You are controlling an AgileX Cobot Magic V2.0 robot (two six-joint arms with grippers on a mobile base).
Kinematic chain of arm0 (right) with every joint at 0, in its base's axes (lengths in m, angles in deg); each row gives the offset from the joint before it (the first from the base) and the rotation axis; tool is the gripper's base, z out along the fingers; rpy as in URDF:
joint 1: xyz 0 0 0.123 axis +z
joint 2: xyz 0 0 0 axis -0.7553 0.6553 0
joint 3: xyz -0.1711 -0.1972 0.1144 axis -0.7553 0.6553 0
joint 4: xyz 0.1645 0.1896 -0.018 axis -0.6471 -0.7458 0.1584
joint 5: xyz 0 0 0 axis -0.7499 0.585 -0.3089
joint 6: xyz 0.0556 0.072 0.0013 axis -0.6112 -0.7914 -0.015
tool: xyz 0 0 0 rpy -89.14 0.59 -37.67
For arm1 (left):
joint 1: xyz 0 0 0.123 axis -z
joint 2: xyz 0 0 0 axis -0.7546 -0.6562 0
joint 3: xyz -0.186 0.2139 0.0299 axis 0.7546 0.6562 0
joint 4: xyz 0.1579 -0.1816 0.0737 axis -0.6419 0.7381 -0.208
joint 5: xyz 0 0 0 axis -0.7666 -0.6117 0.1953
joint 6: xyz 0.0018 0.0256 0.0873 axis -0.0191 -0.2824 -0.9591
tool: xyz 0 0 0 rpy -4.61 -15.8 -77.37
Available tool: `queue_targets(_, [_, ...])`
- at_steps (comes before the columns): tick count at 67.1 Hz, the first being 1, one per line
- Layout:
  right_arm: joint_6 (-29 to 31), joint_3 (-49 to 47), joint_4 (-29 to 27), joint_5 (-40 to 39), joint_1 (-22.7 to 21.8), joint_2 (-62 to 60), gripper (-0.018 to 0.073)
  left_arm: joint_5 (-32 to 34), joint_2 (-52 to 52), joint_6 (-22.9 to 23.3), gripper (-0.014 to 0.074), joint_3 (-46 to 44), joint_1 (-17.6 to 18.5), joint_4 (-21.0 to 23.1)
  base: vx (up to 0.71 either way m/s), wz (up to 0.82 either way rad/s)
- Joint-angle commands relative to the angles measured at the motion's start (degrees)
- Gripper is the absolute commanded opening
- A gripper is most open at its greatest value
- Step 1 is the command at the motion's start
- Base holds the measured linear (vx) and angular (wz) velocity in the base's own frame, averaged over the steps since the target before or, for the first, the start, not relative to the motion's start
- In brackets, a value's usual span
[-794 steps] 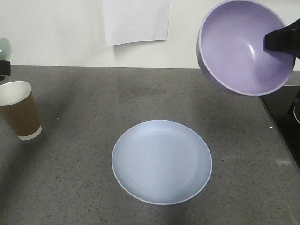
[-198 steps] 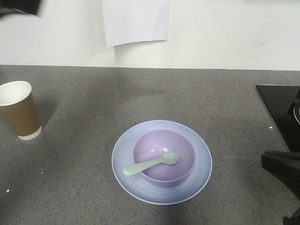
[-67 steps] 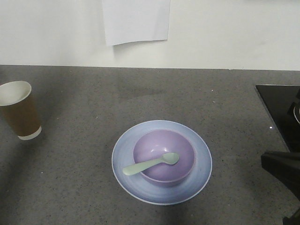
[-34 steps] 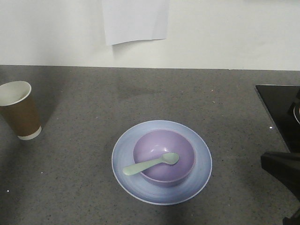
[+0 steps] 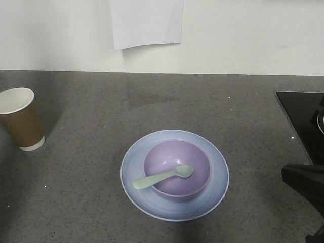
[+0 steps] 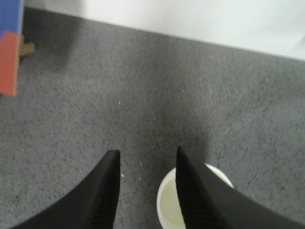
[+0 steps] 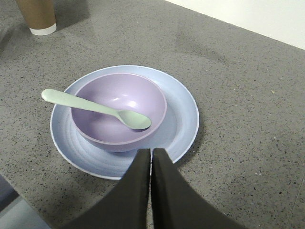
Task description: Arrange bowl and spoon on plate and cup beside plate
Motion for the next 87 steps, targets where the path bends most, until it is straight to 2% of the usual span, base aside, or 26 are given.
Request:
queue_targets(1, [0.4, -1.5, -0.9, -3.5, -0.1, 0.1, -0.0004, 1.5, 1.3, -0.8, 0.0282, 1.7, 0.0, 0.7, 0.00, 0.00])
queue_targets(21, [0.4, -1.5, -0.9, -3.5, -0.1, 0.1, -0.0004, 1.5, 0.5, -3.8, 0.0282, 11.5, 0.0, 0.1, 0.00, 0.00])
queue_targets(31, [0.4, -1.5, -0.9, -3.5, -0.1, 0.1, -0.0004, 2.3, 0.5, -4.3, 0.0282, 13.4, 0.2, 1.7, 0.00, 0.00])
queue_targets(44, [0.4, -1.5, -0.9, -3.5, -0.1, 0.1, -0.0004, 2.0, -1.5, -5.4, 0.0282, 13.4, 0.8, 3.5, 0.00, 0.00])
queue_targets(58, [0.4, -1.5, -0.9, -3.5, -0.1, 0.1, -0.0004, 3.5, -2.9, -5.7, 0.0282, 13.4, 2.4, 3.6, 0.00, 0.00])
queue_targets(87, [0.4, -1.5, -0.9, -3.5, -0.1, 0.1, -0.0004, 1.7, -5.3, -5.7, 0.0282, 13.4, 2.4, 3.0, 0.00, 0.00])
